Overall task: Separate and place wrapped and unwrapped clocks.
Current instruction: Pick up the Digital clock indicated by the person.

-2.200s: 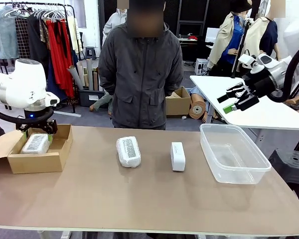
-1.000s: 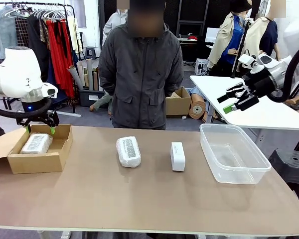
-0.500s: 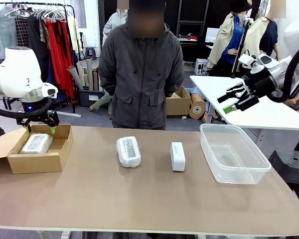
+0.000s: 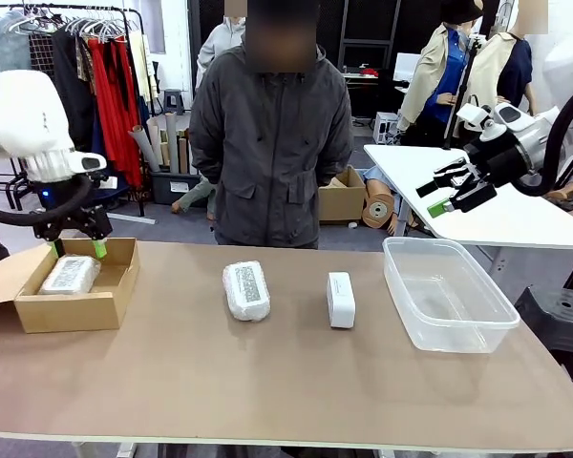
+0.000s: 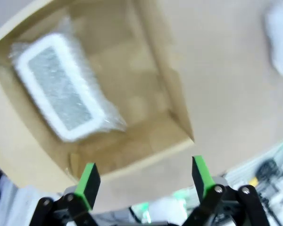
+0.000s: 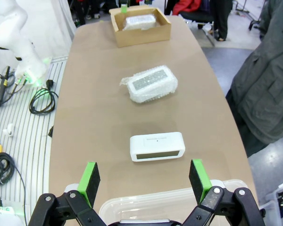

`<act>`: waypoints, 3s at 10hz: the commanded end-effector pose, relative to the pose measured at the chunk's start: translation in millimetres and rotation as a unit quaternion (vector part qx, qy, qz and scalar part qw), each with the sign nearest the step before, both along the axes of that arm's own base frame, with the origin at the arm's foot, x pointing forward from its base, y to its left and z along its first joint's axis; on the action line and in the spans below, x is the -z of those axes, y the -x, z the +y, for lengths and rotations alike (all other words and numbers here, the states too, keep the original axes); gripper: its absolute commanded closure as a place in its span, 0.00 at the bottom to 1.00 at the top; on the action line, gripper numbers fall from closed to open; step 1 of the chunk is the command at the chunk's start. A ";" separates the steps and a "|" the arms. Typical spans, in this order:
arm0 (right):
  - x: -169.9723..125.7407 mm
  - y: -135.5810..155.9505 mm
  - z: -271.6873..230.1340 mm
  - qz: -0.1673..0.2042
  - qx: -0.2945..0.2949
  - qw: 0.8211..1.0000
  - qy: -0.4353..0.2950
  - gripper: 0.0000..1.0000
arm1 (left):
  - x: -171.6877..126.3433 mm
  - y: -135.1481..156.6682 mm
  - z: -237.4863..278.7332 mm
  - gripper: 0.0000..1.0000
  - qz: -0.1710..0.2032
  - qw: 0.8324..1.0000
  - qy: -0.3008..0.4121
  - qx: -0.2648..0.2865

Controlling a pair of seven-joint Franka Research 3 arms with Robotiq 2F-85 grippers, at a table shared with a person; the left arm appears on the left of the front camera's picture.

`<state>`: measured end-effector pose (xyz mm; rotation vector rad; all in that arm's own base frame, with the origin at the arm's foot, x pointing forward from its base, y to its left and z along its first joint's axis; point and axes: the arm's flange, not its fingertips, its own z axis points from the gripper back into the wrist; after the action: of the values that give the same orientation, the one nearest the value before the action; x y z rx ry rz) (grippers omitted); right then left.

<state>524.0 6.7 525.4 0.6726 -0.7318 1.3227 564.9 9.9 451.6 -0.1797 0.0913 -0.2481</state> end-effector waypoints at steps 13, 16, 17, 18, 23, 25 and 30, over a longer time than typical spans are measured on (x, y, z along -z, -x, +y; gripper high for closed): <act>-1.5 0.1 1.0 -0.002 -0.001 1.000 0.000 0.00 | -118.1 24.7 24.2 0.00 -0.240 0.830 0.230 0.448; -1.5 0.1 1.0 -0.002 -0.001 1.000 0.000 0.00 | -118.1 24.7 24.2 0.00 -0.240 0.830 0.230 0.448; -1.5 0.1 1.0 -0.002 -0.001 1.000 0.000 0.00 | -118.1 24.7 24.2 0.00 -0.240 0.830 0.230 0.448; -1.5 0.1 1.0 -0.002 -0.001 1.000 0.000 0.00 | -114.6 25.1 23.1 0.00 -0.248 0.828 0.236 0.445; -1.5 0.1 1.0 -0.002 -0.001 1.000 0.000 0.00 | -104.9 11.6 -0.5 0.00 -0.340 0.731 0.243 0.539; -1.5 0.1 1.0 -0.002 -0.001 1.000 0.000 0.00 | -111.1 11.4 -9.0 0.00 -0.351 0.724 0.247 0.539; -1.5 0.1 1.0 -0.002 -0.001 1.000 0.000 0.00 | -130.0 14.4 -46.1 0.00 -0.378 0.729 0.219 0.527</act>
<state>524.0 6.8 525.3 0.6726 -0.7317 1.3227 556.1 -36.4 584.2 -0.4893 -0.6863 -1.5054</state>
